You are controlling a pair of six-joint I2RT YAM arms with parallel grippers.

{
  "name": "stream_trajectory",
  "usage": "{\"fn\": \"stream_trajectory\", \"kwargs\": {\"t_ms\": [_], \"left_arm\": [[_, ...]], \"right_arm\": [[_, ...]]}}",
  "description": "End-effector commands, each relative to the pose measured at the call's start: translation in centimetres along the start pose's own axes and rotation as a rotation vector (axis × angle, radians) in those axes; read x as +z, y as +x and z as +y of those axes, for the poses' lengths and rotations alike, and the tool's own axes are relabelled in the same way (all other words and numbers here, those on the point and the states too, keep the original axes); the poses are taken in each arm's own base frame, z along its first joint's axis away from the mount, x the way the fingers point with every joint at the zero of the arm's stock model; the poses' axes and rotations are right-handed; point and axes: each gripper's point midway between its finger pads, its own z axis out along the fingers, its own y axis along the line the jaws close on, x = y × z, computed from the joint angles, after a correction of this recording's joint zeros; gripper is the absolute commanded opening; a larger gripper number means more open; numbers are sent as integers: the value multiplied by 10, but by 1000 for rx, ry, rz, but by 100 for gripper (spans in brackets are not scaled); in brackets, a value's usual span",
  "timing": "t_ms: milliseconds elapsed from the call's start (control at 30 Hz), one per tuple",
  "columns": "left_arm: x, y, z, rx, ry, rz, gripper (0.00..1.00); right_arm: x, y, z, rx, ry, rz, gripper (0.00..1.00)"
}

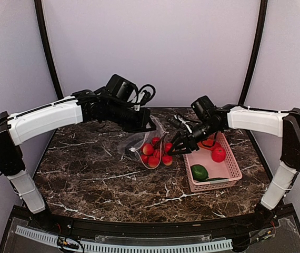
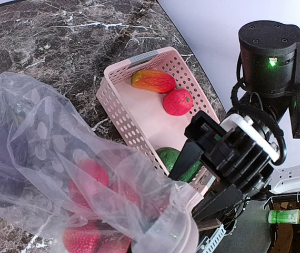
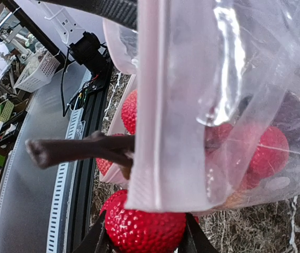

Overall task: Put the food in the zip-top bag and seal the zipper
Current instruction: Adjust the fake fruit in the zipper food storage bag.

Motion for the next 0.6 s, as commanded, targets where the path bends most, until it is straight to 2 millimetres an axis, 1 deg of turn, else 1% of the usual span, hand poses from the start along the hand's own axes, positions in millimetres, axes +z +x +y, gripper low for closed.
{"fn": "stream_trajectory", "kwargs": {"t_ms": [0, 133, 200, 333, 433, 567], "left_arm": [[-16, -10, -10, 0, 34, -53, 1], [-14, -7, -9, -4, 31, -45, 1], [-13, -6, -7, -6, 25, -41, 1], [-13, -4, 2, 1, -22, -44, 1], [-13, -2, 12, 14, -74, -42, 1], [-10, 0, 26, 25, -139, -37, 1]], "right_arm": [[6, -17, -2, -1, -29, -31, 24], [2, -20, -2, -3, -14, -32, 9], [-1, -21, 2, -7, -3, -29, 4], [-13, -27, 18, -32, 4, -33, 2], [-22, -37, 36, -41, -14, -45, 2], [-31, -50, 52, -17, -52, -49, 2]]}}
